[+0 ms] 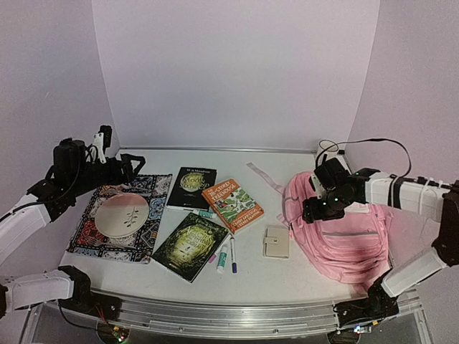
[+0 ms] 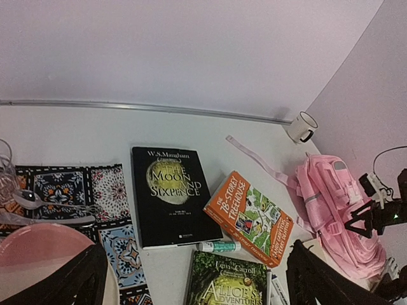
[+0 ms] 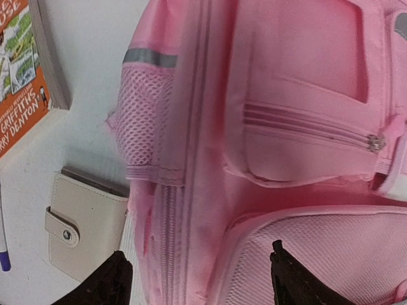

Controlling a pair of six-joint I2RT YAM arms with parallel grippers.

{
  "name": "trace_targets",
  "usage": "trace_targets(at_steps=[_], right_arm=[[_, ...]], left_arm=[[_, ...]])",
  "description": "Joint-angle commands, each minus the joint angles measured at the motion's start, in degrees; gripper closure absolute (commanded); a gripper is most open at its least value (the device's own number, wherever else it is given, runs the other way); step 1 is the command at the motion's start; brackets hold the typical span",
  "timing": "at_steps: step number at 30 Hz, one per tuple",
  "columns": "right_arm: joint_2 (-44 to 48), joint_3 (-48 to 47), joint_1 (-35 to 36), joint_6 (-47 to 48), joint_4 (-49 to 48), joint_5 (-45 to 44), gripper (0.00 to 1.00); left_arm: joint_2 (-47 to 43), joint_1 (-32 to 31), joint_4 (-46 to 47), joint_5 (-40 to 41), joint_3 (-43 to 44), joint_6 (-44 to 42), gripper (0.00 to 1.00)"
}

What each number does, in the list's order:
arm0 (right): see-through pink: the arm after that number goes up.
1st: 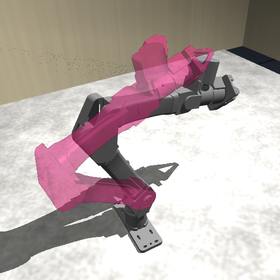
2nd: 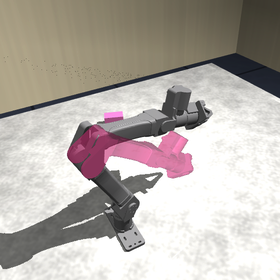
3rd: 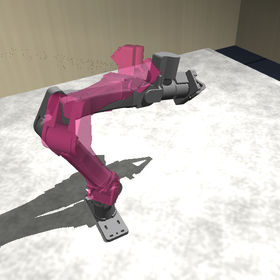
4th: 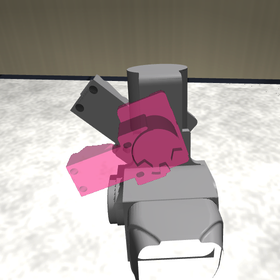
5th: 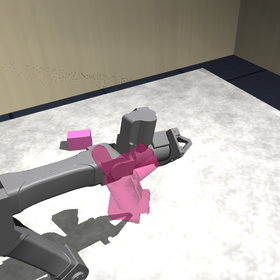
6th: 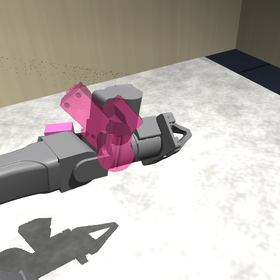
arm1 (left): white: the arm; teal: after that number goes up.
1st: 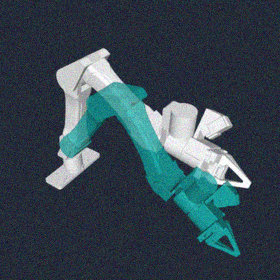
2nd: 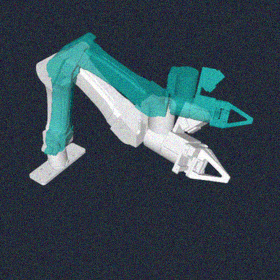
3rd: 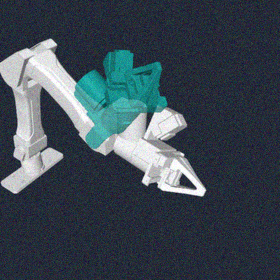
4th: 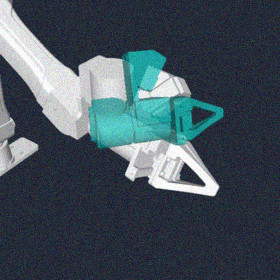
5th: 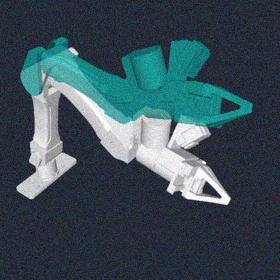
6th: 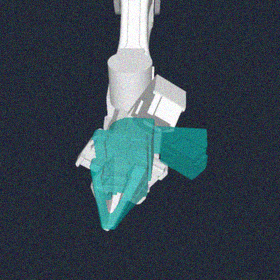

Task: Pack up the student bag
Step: Move the student bag to the center of the board.

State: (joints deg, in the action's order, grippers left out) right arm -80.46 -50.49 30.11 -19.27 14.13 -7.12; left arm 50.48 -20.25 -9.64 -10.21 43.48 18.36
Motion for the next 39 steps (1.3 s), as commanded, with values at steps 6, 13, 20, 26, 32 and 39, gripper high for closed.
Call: trace_targets(at_steps=[6,13,20,26,32,39], right_arm=[[-15.6,-8.6,3.3,-3.3,2.0,-6.1,0.32],[-21.3,-12.9,6.6,-4.8,2.3,-6.3,0.64],[-19.4,-20.5,9.3,-7.7,4.5,-6.8,1.00],[-18.6,-27.7,9.4,-11.0,5.1,-8.2,1.00],[-22.3,-33.2,10.1,-13.3,3.6,-6.6,0.93],[-24.3,-36.3,10.1,-9.6,2.5,-2.3,0.63]], left_arm=[[4.8,-8.9,1.0,3.2,1.4,5.6,0.01],[8.4,-11.8,2.0,3.2,1.6,8.0,0.01],[9.5,-13.0,2.6,3.0,2.4,10.2,0.01],[11.7,-14.9,2.9,2.8,3.0,12.2,0.01],[15.7,-20.2,3.8,5.3,4.0,14.4,0.01],[20.5,-25.7,5.4,9.3,5.0,18.5,0.01]])
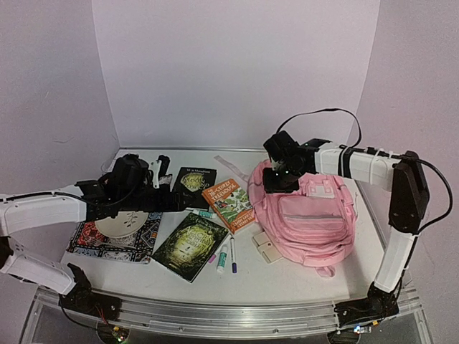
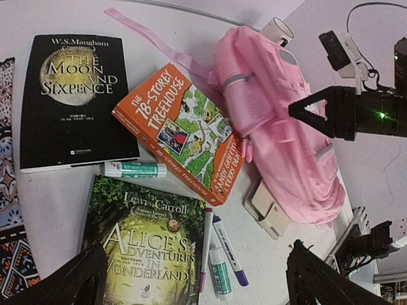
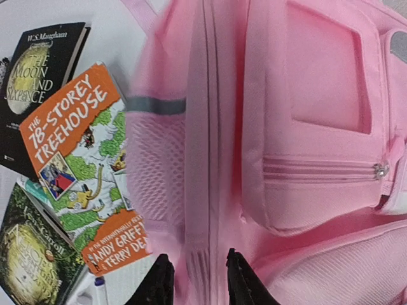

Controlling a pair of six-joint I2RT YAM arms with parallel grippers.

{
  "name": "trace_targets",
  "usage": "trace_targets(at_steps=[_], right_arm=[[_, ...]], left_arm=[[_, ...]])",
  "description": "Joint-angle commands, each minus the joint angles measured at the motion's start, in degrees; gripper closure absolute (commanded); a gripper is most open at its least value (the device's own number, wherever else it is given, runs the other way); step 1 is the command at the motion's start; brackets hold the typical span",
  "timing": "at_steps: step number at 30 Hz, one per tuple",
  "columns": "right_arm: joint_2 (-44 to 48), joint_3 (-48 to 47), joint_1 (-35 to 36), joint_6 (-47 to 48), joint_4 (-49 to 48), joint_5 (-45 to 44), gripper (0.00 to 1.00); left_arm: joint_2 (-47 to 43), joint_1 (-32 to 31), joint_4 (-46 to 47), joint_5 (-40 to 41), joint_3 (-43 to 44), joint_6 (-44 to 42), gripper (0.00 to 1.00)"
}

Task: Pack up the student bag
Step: Move the student bag to the center of the board, then adjust the student bag at the center of the board.

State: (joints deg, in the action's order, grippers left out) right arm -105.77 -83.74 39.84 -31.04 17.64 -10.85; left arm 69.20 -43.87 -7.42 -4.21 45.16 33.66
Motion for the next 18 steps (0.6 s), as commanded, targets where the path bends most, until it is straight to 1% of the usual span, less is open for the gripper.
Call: trace_targets(at_steps=[1,4,8,10,13,18], right_arm=[[2.4,-2.1,0.1,2.9,-1.0,1.2,0.57],[7.0,2.2,-2.0,5.3,-1.0,1.9,0.45],[14.9,11.4,-7.0,7.7,-1.4,3.0,0.37],[19.0,16.2,-11.2,8.1,-1.9,5.0,0.35],[25.9,24.4,-18.1,8.4,-3.4,7.3,0.28],[32.8,34.4,-29.4,8.3,-6.4,15.9,0.21]], left_arm=[[2.3,-2.8,3.3,3.6,3.6,3.8,0.01],[3.3,-4.2,3.8,5.7,3.7,5.0,0.01],[4.4,-5.4,4.7,6.3,3.7,6.2,0.01],[4.6,-5.8,5.0,6.4,3.7,6.5,0.01],[4.6,-6.2,5.2,6.7,3.7,6.6,0.01],[5.2,-6.4,5.3,6.7,3.9,7.0,0.01]])
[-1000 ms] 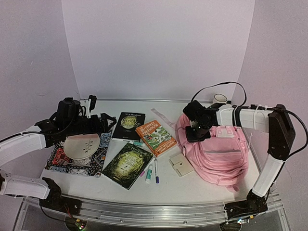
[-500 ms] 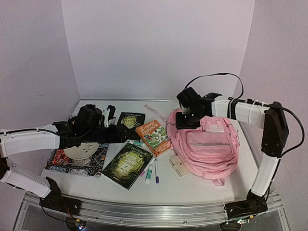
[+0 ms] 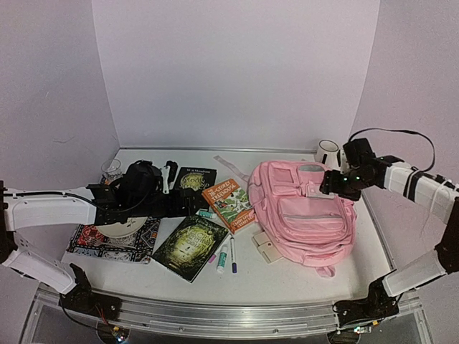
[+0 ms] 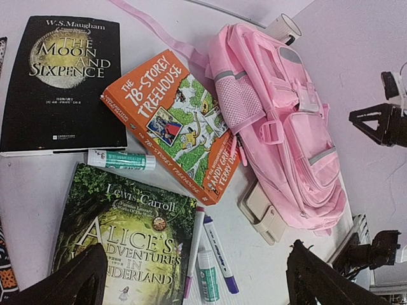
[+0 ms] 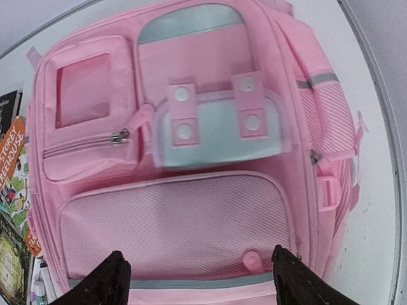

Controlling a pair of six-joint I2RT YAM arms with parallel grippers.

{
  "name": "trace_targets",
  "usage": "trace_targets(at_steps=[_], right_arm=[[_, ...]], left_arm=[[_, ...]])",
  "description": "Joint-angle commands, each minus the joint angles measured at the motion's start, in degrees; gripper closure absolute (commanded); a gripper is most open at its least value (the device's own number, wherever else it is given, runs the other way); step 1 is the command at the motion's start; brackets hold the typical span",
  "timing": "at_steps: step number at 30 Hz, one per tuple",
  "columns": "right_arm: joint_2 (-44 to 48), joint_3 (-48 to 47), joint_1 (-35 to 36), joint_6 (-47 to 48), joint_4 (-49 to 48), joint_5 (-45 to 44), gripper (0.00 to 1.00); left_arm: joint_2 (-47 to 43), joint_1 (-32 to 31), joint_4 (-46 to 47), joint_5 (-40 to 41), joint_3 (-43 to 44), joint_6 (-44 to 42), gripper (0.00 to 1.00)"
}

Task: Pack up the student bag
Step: Adjust the student bag at the center of the board.

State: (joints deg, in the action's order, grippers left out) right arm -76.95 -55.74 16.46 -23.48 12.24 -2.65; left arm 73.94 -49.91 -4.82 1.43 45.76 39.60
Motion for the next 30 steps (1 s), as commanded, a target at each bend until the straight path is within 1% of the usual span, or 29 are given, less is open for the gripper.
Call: trace_targets(at_steps=[1,5,10,13,17,20,26,30], right_arm=[[4.7,8.1,-8.0,0.5,-2.0,10.0,0.20],[5.2,14.0,-12.9,-1.0,-5.5,15.9,0.19],[2.9,18.2,-13.5,-2.1,-10.0,17.4,0.18],[0.5,19.2,-13.5,-2.3,-12.9,21.0,0.18],[-0.4,20.1,-13.4,-2.3,-16.0,30.0,0.25],[1.8,20.2,-13.0,-2.7,-16.8,35.0,0.29],[6.2,19.4,-11.5,-4.7,-17.5,40.0,0.37],[7.3,18.6,-7.9,-6.3,-18.8,40.8,0.39]], left_arm=[[0.6,-0.4,2.7,0.9,3.4,1.1,0.01],[1.5,-0.7,2.7,0.0,3.8,1.6,0.00],[2.5,-1.3,2.9,-0.1,4.1,1.8,0.01],[3.3,-1.6,2.9,-0.1,4.4,2.1,0.01],[5.2,-2.6,3.3,-0.2,5.6,2.3,0.01],[7.2,-3.5,3.8,-0.2,7.0,2.4,0.01],[12.1,-5.0,4.6,-0.8,10.9,2.4,0.01],[14.7,-5.7,6.3,-0.8,13.3,2.5,0.01]])
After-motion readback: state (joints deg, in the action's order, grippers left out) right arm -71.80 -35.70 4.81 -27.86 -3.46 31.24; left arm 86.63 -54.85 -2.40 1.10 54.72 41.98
